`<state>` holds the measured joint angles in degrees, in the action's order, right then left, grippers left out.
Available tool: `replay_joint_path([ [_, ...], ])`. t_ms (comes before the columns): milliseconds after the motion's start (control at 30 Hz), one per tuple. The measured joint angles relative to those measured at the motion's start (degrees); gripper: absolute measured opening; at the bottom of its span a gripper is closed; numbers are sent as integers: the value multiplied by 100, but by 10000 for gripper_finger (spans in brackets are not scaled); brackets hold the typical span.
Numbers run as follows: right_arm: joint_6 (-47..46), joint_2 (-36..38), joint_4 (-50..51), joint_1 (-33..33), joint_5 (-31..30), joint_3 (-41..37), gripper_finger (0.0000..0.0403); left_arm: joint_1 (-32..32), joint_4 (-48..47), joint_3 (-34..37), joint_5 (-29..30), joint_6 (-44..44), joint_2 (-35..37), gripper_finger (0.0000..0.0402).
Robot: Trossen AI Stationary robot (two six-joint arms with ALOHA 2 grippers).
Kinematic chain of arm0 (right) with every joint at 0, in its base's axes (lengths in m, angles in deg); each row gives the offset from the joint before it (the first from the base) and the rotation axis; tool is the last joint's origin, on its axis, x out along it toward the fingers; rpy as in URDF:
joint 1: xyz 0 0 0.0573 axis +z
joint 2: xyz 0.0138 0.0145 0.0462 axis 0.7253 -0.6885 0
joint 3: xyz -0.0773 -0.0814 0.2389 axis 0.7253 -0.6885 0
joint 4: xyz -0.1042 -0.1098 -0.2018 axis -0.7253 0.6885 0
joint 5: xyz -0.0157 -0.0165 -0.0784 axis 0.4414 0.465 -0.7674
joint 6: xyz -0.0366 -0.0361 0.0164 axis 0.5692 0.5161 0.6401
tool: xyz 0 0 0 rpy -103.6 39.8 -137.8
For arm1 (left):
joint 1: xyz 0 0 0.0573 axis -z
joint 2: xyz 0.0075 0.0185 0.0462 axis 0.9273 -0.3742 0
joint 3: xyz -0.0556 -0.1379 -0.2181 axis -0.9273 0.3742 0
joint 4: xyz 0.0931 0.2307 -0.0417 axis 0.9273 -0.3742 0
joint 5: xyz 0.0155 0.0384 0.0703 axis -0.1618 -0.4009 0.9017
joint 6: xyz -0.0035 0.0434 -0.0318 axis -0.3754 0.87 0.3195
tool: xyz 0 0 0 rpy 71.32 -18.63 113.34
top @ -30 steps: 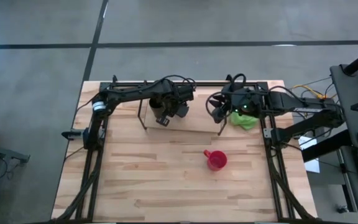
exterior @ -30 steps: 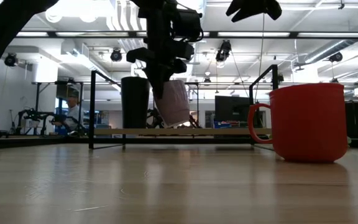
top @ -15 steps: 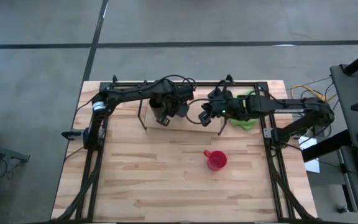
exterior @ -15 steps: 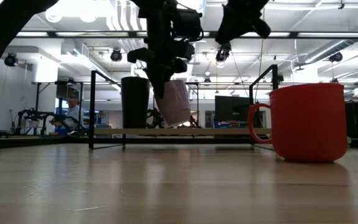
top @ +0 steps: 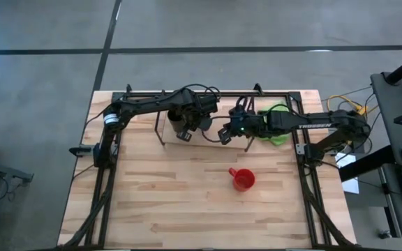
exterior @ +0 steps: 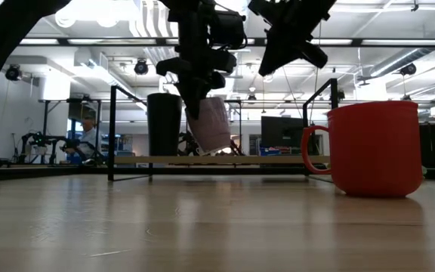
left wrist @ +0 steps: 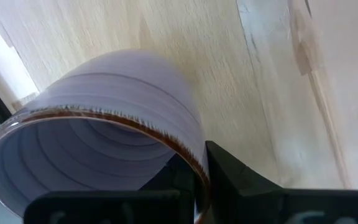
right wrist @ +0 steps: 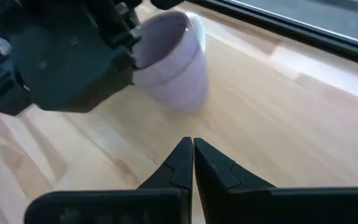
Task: Stack small to large cups/mugs on shelf
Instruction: Put the purple mug on the shelf
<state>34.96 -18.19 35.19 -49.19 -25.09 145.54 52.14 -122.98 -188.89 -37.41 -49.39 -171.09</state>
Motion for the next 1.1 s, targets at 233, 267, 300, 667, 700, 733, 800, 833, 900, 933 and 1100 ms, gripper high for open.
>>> replay_joint_path([
  [233, -321, 215, -1858, -7, 445, -964, 8, 23, -23, 1, -2, -50, 0, 6],
  [267, -449, 225, -2022, -7, 461, -1119, 8, 27, -25, 1, -6, -50, 0, 6],
  [300, -616, 248, -2187, -7, 467, -1275, 8, 33, -23, 0, -9, -50, 0, 6],
  [667, -1761, 408, -4293, -35, 395, -2657, 8, 63, -9, -8, -13, -46, 0, 6],
  [700, -1778, 395, -4268, -37, 393, -2711, 8, 63, -13, -20, -13, -46, 0, 6],
  [733, -1780, 368, -4242, -37, 385, -2733, 8, 63, -2, -29, -13, -46, 0, 6],
  [800, -1785, 336, -4297, -42, 381, -2756, 8, 63, 8, -33, -13, -44, 2, 6],
  [833, -1785, 331, -4285, -60, 382, -2775, 8, 63, -5, -33, -17, -46, 2, 6],
  [900, -1787, 258, -4351, -101, 382, -2783, 8, 76, 4, -35, -17, -46, 2, 6],
  [933, -1787, 224, -4332, -140, 382, -2805, 8, 84, -1, -42, -17, -46, 2, 6],
  [1100, -1887, 9, -4425, -370, 405, -2850, 8, 133, 0, -44, -22, -42, 2, 6],
])
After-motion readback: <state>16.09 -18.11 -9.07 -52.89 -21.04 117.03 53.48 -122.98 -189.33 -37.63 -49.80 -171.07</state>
